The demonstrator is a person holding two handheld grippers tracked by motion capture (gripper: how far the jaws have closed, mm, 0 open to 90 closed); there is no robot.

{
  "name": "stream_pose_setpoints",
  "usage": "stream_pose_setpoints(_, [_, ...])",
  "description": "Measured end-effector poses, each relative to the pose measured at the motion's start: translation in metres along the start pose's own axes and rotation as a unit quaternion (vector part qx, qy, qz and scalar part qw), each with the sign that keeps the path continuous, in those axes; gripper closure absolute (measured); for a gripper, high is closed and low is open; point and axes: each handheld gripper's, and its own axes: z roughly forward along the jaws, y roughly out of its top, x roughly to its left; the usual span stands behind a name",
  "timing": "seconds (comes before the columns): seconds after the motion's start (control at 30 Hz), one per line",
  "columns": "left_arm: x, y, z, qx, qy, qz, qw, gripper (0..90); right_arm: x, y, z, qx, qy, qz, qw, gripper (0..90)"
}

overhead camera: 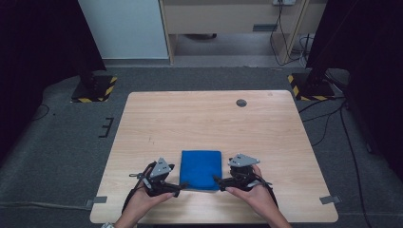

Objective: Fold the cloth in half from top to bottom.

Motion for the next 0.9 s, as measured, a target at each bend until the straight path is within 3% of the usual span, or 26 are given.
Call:
stream_pose_setpoints(0.3, [0.012,0.009,-0.006,0.003,0.013,-0.011,0.9998,5.6,-0.020,0.004,-0.009,-0.008,-0.014,0.013,0.9998,6.7])
stream_pose_setpoints(0.57, [0.032,0.013,-0.012,0.018,0.030,-0.025,0.9991,4.4,-0.046,0.007,-0.018,-0.021,-0.040,0.036,0.9984,7.0])
stream_pose_setpoints(0.9, [0.058,0.011,-0.016,0.038,0.055,-0.036,0.9971,4.4,-0.071,0.006,-0.028,-0.019,-0.064,0.046,0.9967,7.1])
